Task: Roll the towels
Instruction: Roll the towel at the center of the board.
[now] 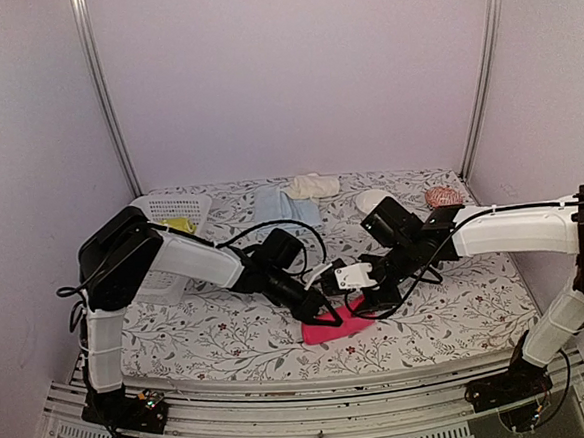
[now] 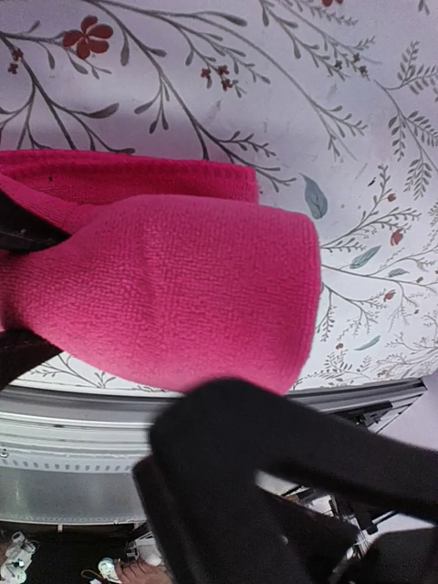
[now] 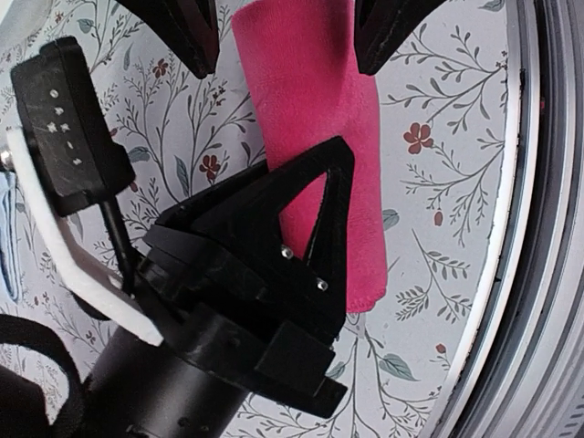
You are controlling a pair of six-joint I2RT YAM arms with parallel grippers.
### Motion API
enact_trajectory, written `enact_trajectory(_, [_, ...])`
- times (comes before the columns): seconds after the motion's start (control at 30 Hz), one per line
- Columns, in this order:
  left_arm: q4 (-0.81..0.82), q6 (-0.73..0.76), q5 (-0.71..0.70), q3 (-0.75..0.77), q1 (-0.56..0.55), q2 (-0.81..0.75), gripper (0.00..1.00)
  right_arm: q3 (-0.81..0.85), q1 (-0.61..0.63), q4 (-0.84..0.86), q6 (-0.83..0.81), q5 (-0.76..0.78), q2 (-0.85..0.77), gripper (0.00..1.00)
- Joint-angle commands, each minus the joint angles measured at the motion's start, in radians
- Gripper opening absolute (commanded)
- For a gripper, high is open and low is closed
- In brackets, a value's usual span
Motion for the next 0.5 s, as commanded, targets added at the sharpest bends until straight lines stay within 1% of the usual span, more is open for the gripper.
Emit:
enact_trajectory(0.0, [-0.214, -0.030, -0.066, -0.062, 0.001, 0.110, 0.20, -0.043, 0.034, 0.078, -0.001, -0.009, 0.081, 0.53])
enact_trajectory(0.1, [-0.204, -0.049, -0.066, -0.072, 0.016, 0.112, 0.19, -0.074, 0.047, 0.117, -0.005, -0.004, 0.126, 0.54])
enact_trajectory(0.27, [-0.163, -0.093, -0.075, -0.097, 0.046, 0.105, 0.17, -0.094, 0.058, 0.128, -0.006, -0.010, 0.177, 0.54])
enact_trajectory(0.33, [-0.147, -0.097, -0.068, -0.103, 0.050, 0.094, 0.18, -0.096, 0.056, 0.127, -0.005, -0.019, 0.195, 0.48])
enact_trajectory(0.37, [-0.142, -0.097, -0.077, -0.107, 0.050, 0.084, 0.21, -0.094, 0.056, 0.118, -0.004, -0.030, 0.207, 0.43])
enact_trajectory(0.47, [-0.102, -0.077, -0.157, -0.146, 0.046, 0.012, 0.36, -0.061, 0.056, 0.058, -0.002, -0.076, 0.261, 0.28])
